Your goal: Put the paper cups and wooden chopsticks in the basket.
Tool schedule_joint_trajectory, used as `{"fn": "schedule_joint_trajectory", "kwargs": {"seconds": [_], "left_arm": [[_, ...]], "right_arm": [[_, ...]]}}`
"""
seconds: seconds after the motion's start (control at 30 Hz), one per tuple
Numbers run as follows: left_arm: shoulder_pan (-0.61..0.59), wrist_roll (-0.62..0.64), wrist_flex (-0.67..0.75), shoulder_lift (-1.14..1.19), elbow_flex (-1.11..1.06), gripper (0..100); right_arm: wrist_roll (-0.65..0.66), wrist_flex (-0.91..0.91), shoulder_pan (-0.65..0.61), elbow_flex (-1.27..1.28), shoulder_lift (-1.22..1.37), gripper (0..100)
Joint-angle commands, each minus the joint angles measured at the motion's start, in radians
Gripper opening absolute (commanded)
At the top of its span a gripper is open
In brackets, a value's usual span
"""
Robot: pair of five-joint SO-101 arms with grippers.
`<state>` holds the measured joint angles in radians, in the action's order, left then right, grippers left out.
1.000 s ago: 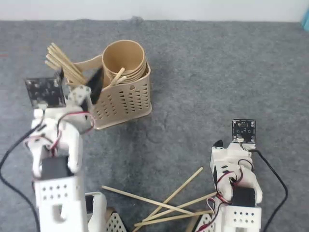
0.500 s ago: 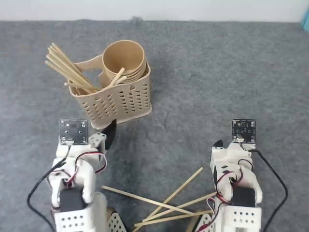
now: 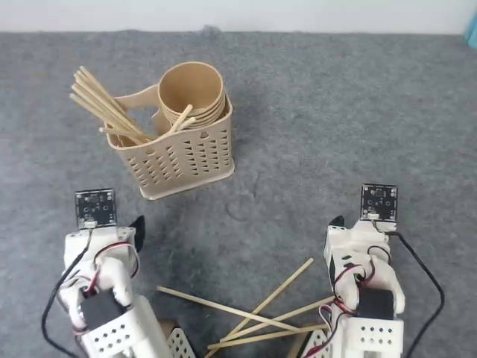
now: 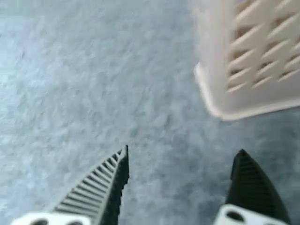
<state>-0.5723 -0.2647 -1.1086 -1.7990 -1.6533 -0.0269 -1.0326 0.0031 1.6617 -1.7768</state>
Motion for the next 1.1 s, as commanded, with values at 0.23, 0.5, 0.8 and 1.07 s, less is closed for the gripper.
{"fn": "schedule_joint_trajectory", "kwargs": {"seconds": [0.23, 0.5, 0.8, 1.07], "left_arm": [[-0.112, -0.104, -0.006, 0.003, -0.010, 31], [-0.117, -0.109, -0.002, 0.003, -0.010, 26], [-0.115, -0.109, -0.003, 0.003, -0.010, 25], [-0.112, -0.109, 0.000, 0.003, -0.010, 25]], "right_arm": [[0.038, -0.050, 0.007, 0.008, -0.018, 20.1], [0.264, -0.088, -0.024, -0.023, -0.008, 20.2], [0.746, -0.180, -0.062, -0.175, 0.025, 19.8], [0.574, -0.093, -0.400, -0.450, 0.469, 20.1]]}}
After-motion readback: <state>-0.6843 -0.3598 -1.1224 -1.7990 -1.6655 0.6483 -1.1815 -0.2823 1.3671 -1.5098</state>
